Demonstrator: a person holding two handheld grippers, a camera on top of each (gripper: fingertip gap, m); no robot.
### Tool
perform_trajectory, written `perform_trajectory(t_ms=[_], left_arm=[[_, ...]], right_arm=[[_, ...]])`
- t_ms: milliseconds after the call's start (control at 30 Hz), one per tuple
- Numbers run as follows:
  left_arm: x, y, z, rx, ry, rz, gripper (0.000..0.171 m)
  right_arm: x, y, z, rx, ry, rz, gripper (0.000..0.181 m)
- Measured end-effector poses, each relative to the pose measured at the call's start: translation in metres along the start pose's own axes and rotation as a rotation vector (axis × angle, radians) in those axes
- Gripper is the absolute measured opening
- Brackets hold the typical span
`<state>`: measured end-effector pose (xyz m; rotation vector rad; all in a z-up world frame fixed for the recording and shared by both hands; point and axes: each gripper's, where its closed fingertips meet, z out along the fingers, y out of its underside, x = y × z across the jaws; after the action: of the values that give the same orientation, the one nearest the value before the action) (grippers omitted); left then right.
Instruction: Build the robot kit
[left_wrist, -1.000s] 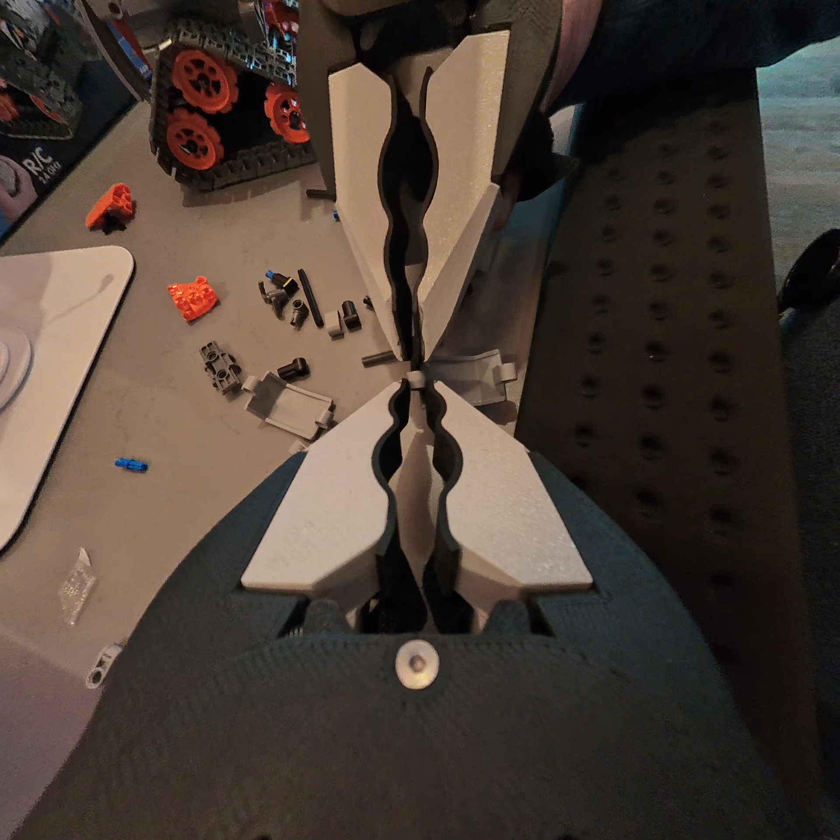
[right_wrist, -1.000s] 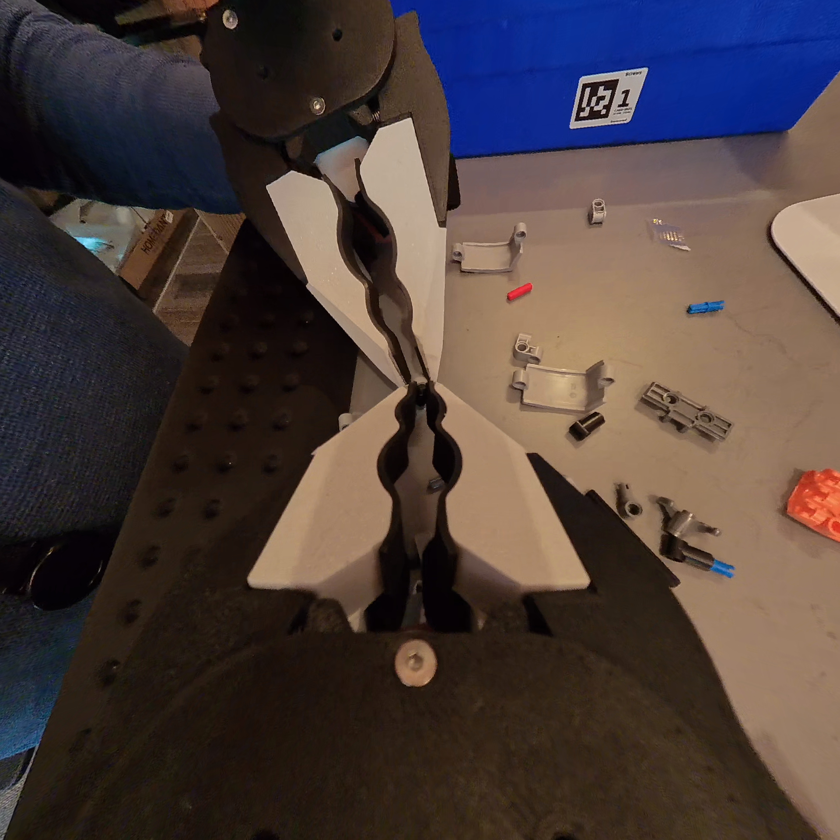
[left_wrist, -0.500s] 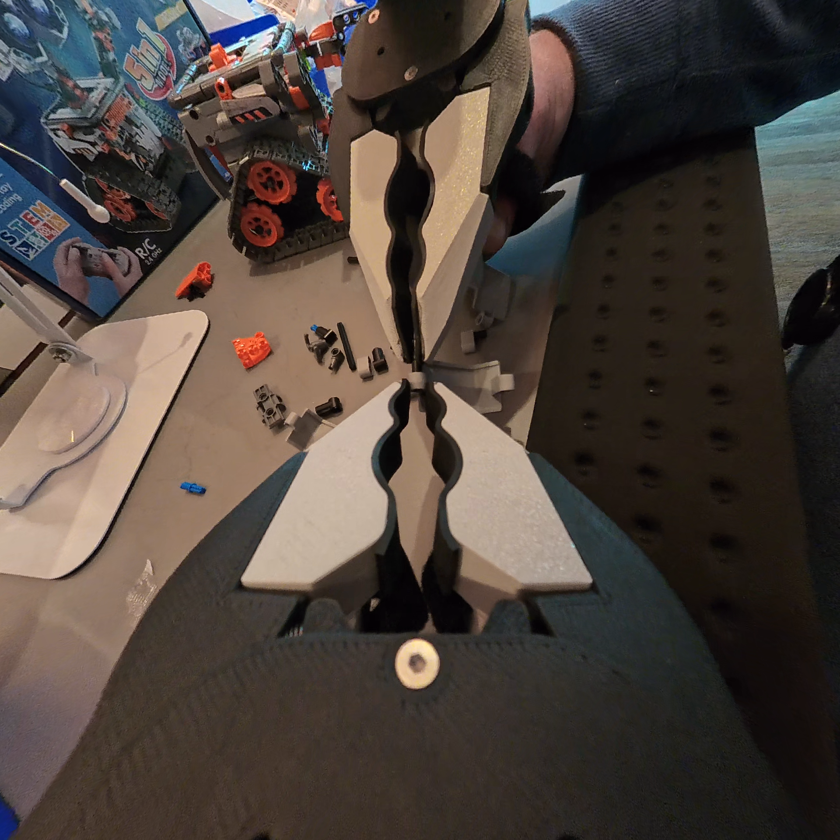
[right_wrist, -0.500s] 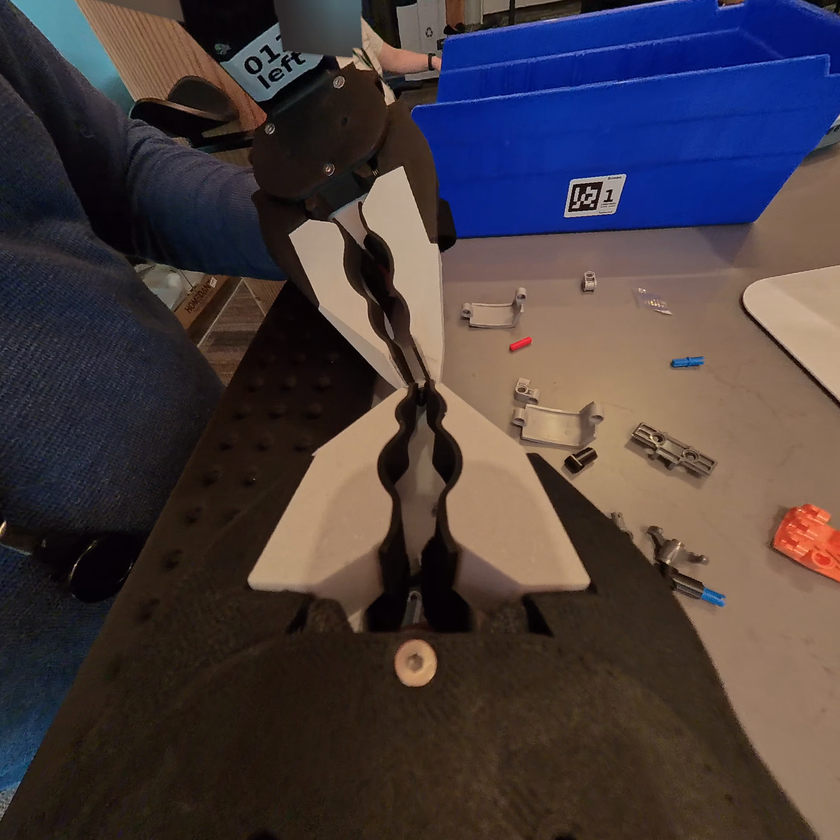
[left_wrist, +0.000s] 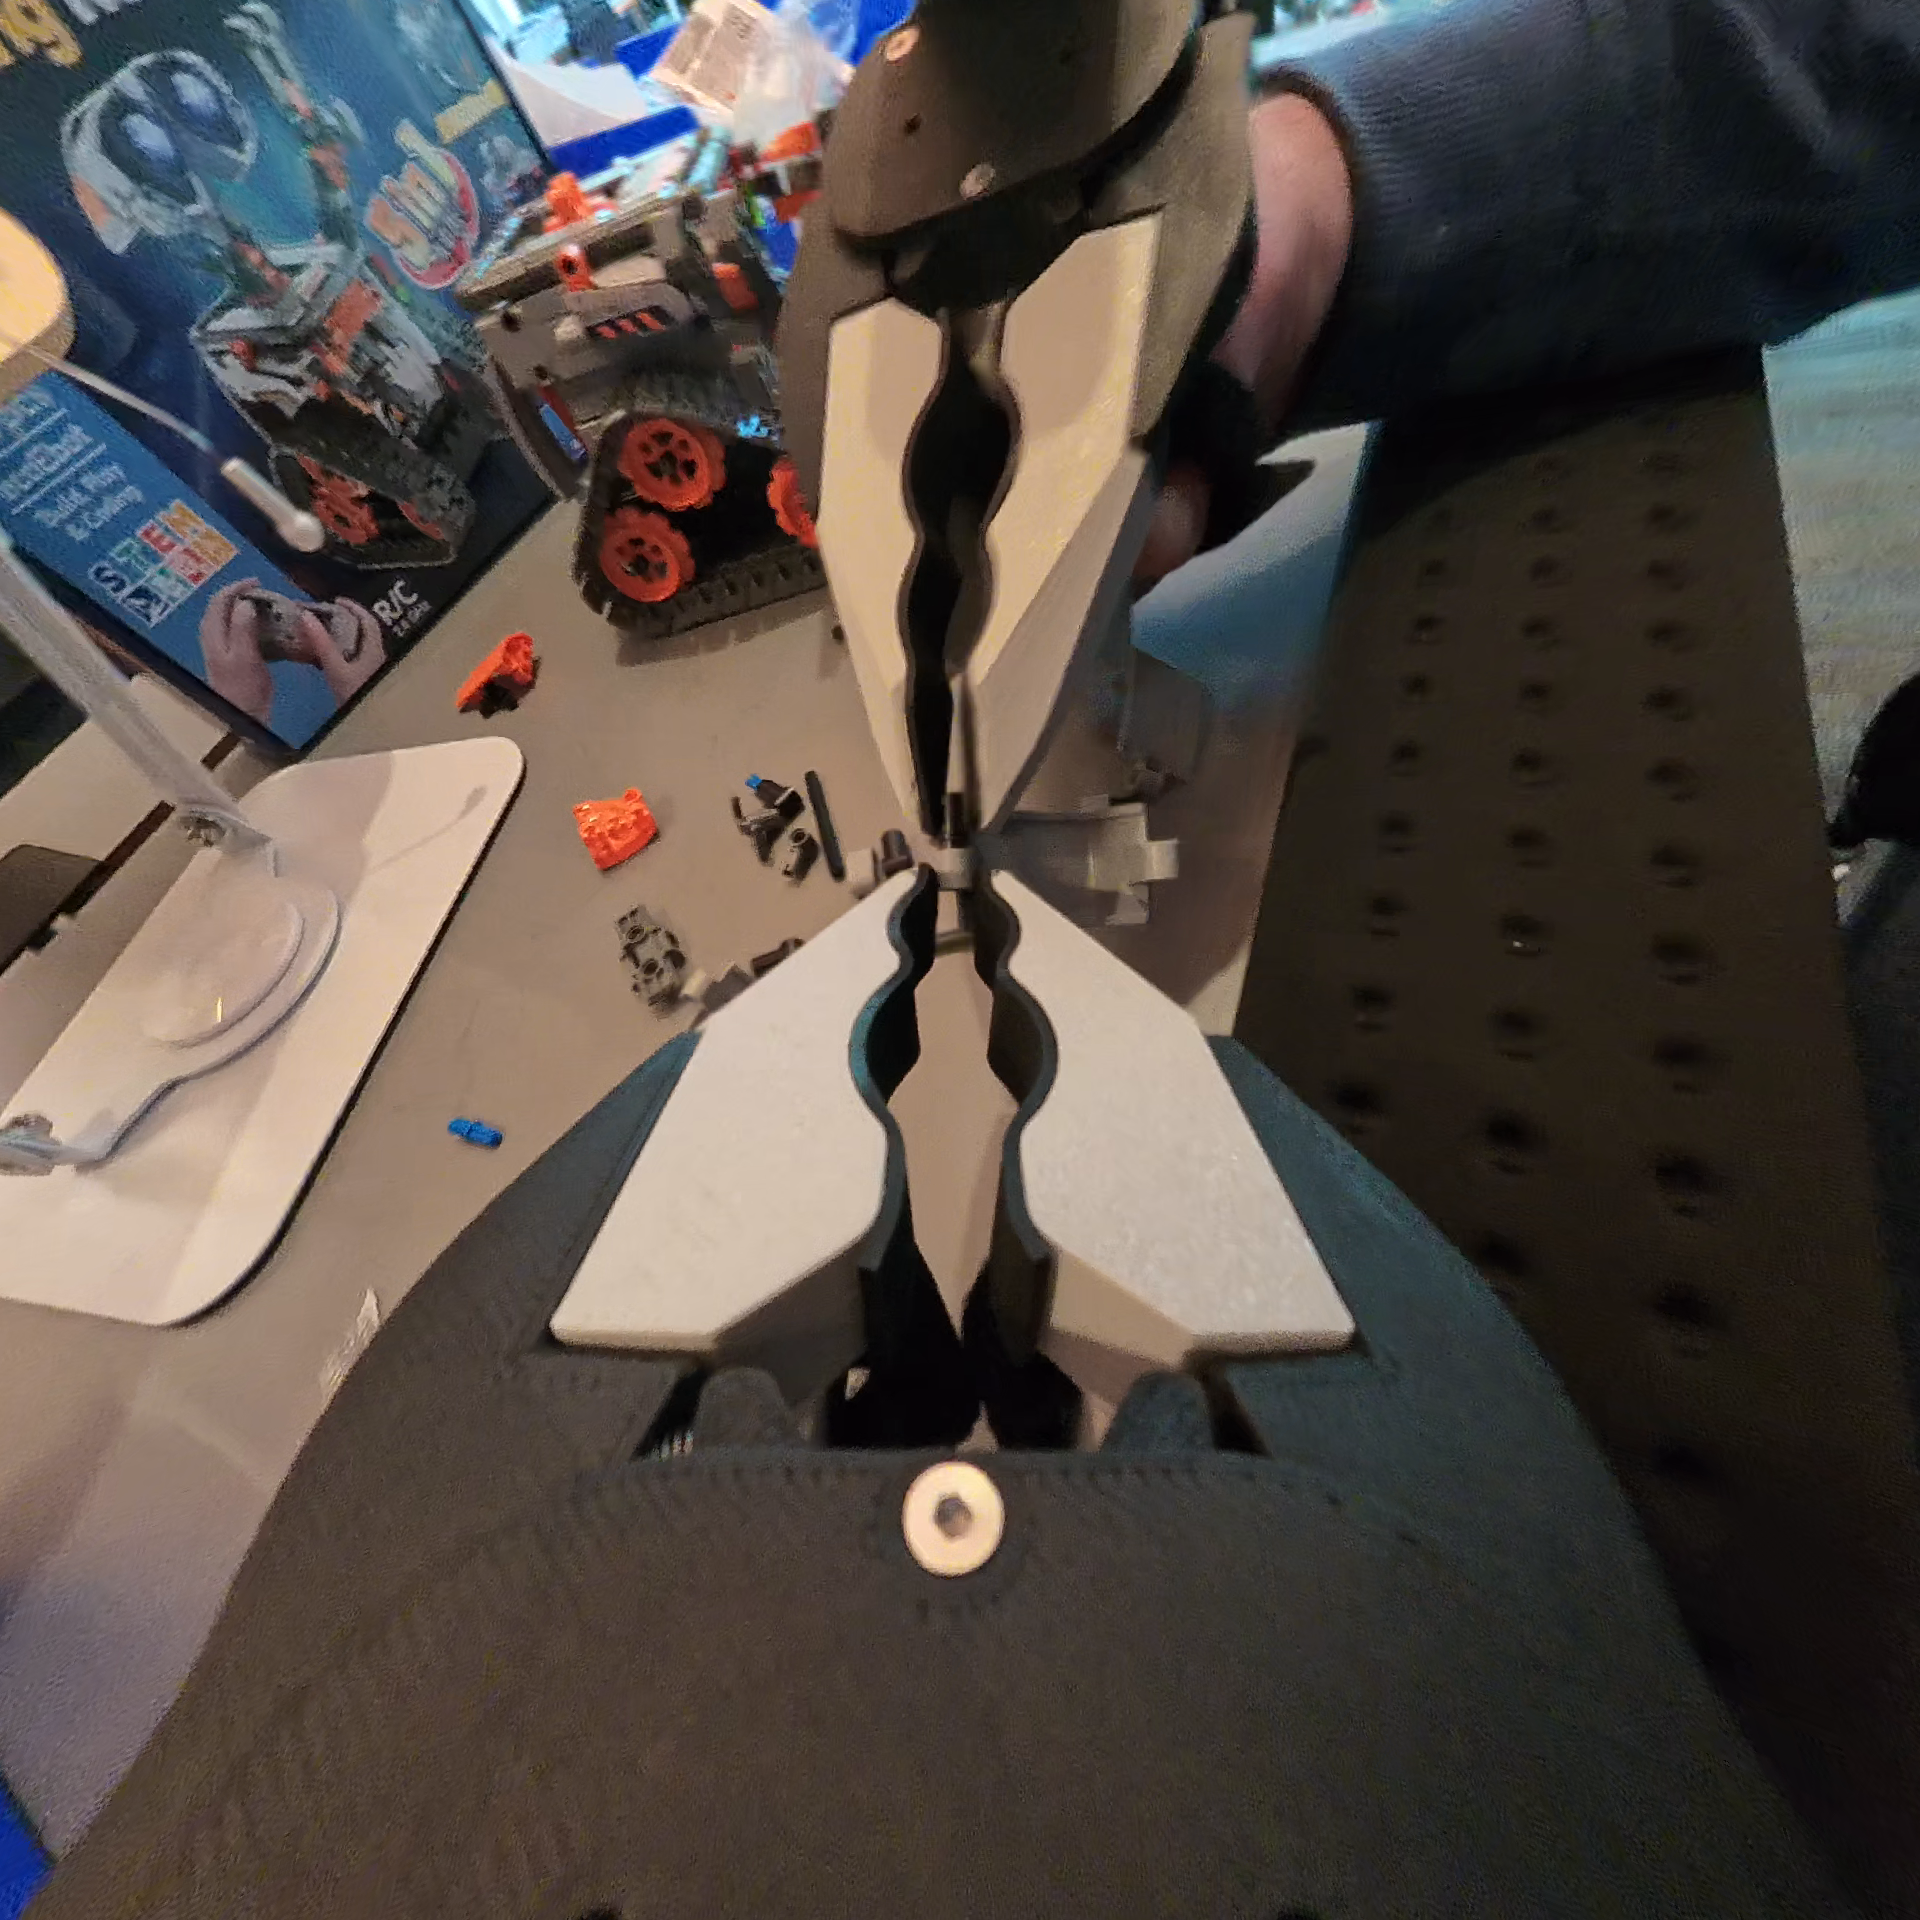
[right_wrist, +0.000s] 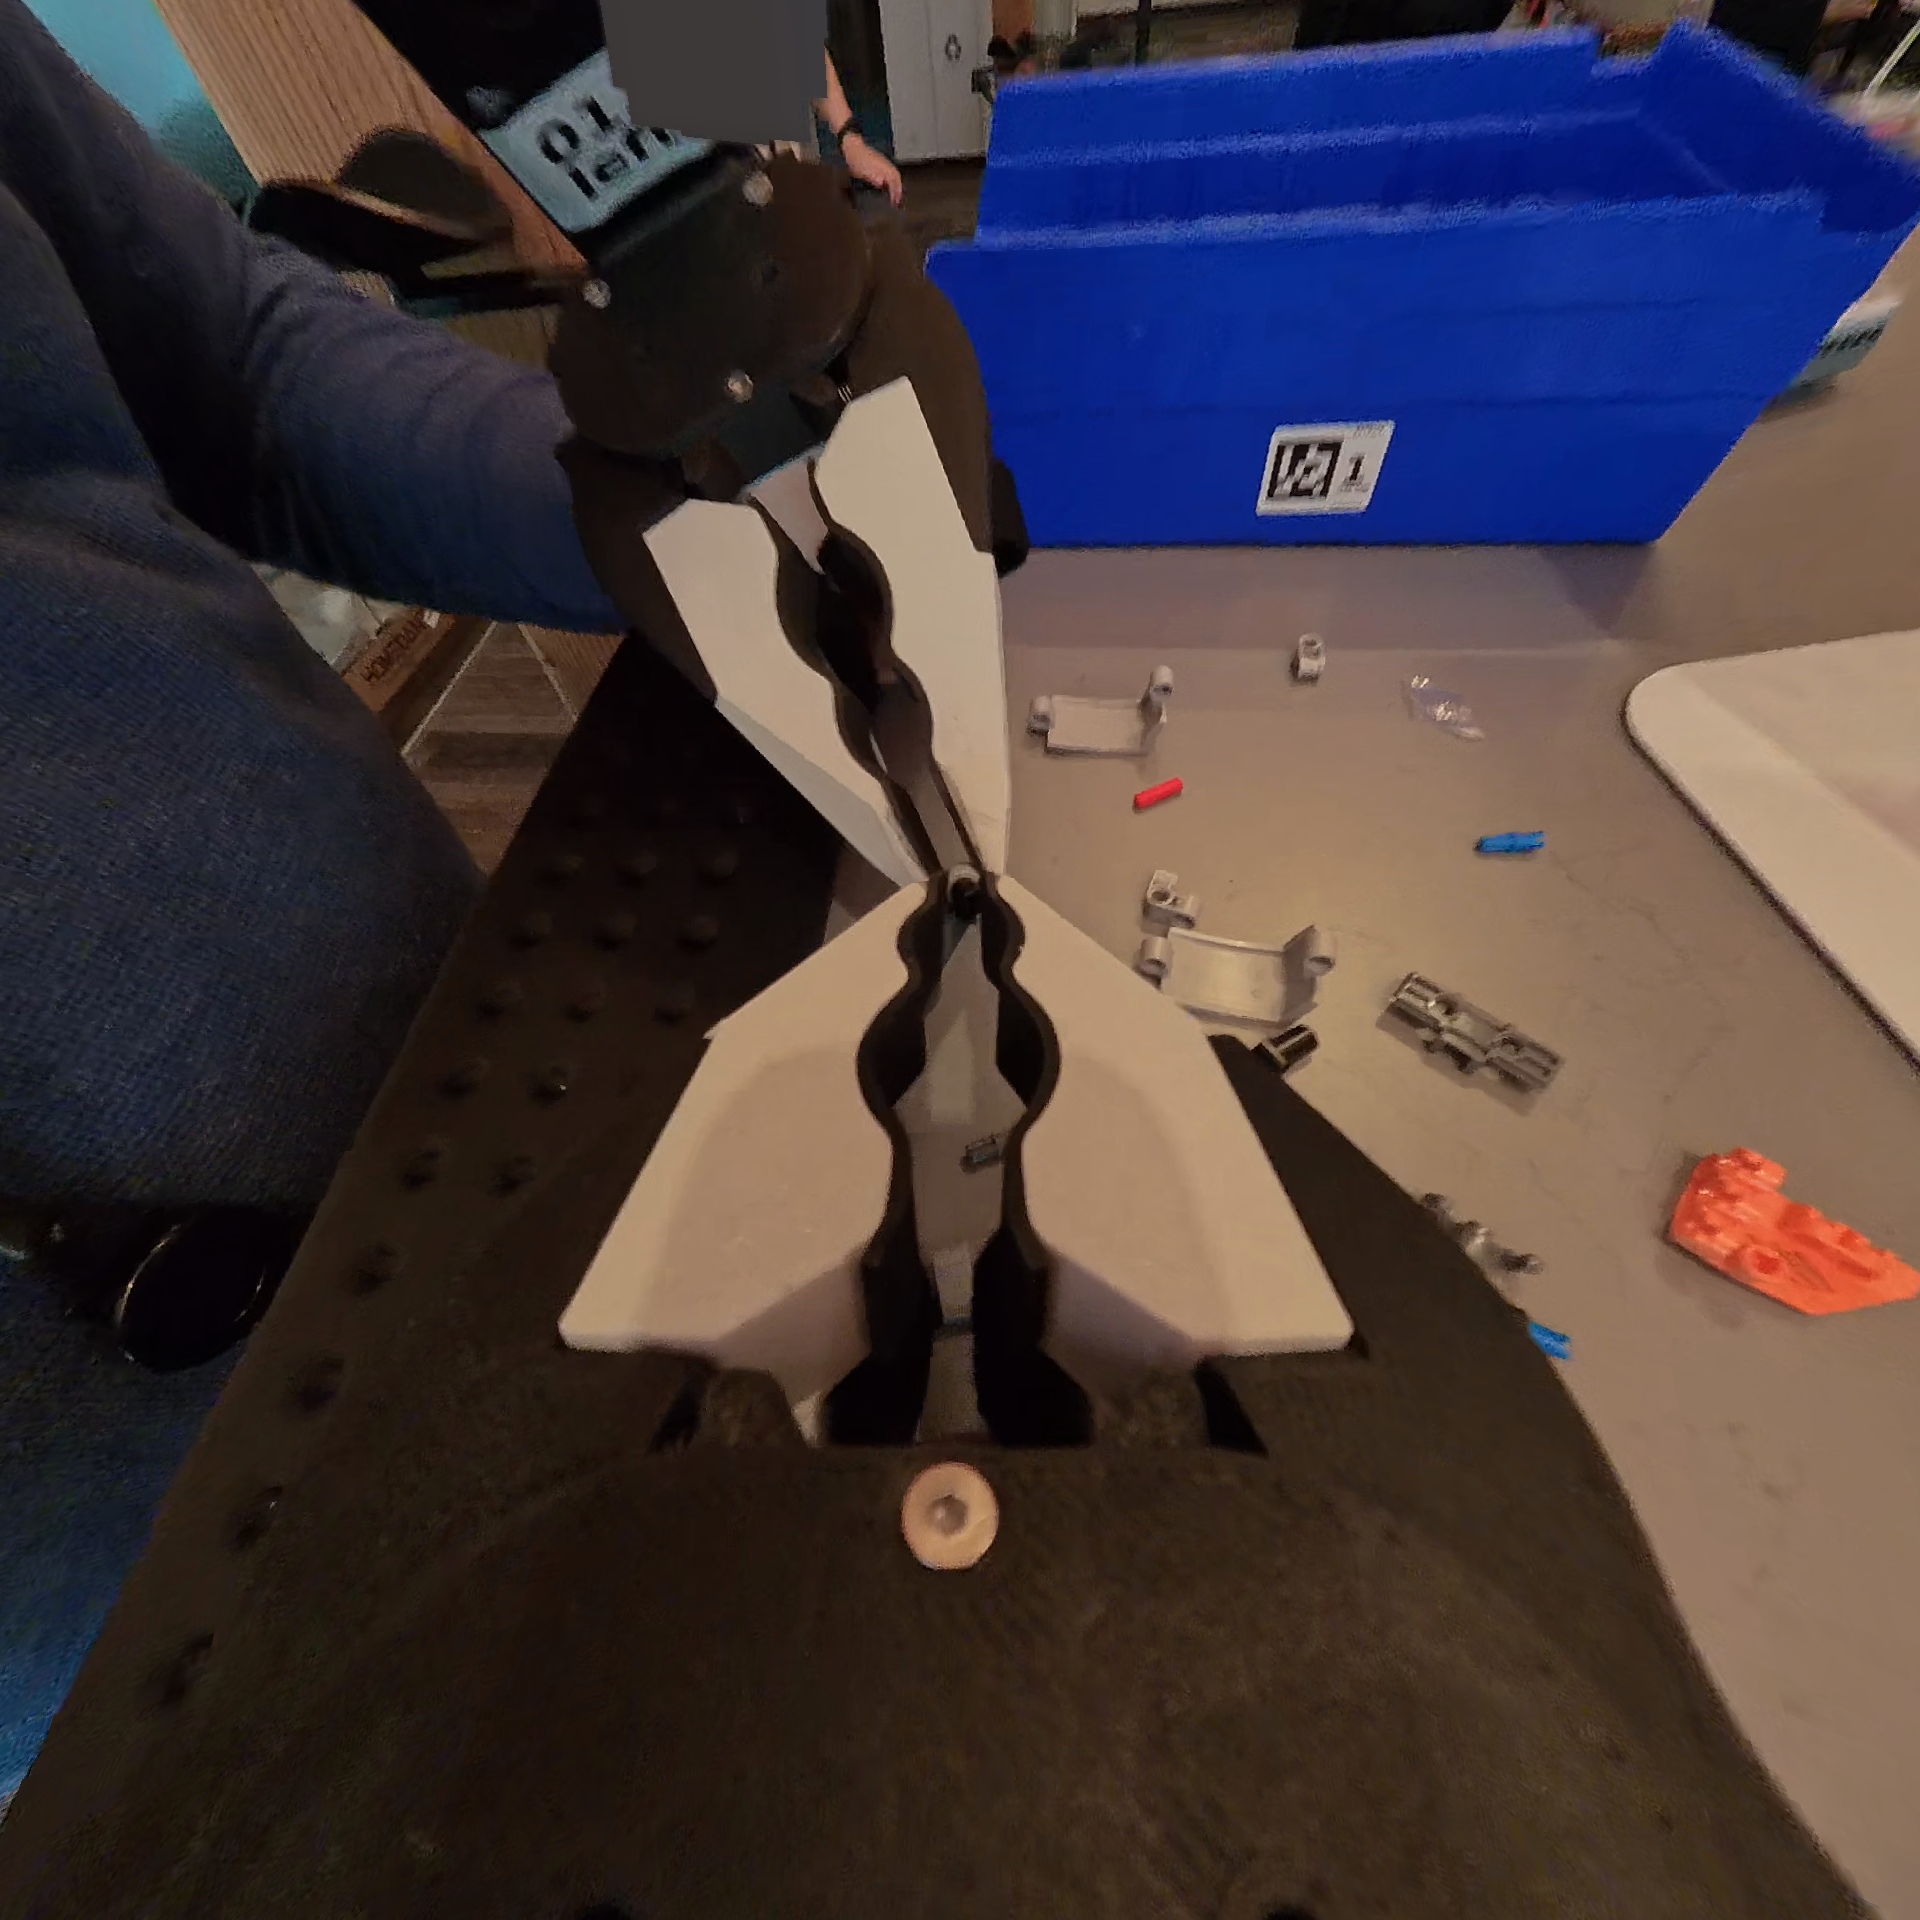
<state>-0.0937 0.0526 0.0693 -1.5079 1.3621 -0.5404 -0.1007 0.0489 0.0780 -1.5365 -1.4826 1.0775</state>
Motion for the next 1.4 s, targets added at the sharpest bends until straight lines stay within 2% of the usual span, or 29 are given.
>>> perform_trajectory(t_ms=[67, 167, 400, 500, 600, 933, 1400], left_arm=[[-0.006, 0.000, -0.002, 0.004, -0.026, -0.015, 0.004], [-0.001, -0.002, 0.001, -0.002, -0.007, -0.002, 0.004], [0.005, -0.004, 0.006, -0.027, -0.009, 0.038, 0.004], [0.008, -0.005, 0.007, -0.032, -0.007, 0.046, 0.004], [0.008, -0.009, 0.007, -0.011, -0.004, 0.019, 0.004], [0.010, -0.009, 0.008, -0.009, 0.006, 0.024, 0.004], [0.016, -0.005, 0.012, -0.038, 0.027, 0.036, 0.004]], right_arm=[[0.001, -0.007, -0.007, 0.022, 0.001, -0.002, 0.012], [0.001, -0.010, -0.010, 0.031, 0.009, -0.018, 0.000], [-0.001, 0.002, -0.006, -0.039, 0.032, -0.052, 0.000], [-0.003, 0.005, -0.008, -0.043, 0.027, -0.056, 0.000], [0.000, -0.004, -0.017, 0.013, 0.034, -0.031, 0.000], [0.000, 0.006, -0.026, -0.018, 0.024, -0.041, 0.000], [-0.004, 0.017, -0.018, -0.074, 0.029, -0.065, 0.000]])
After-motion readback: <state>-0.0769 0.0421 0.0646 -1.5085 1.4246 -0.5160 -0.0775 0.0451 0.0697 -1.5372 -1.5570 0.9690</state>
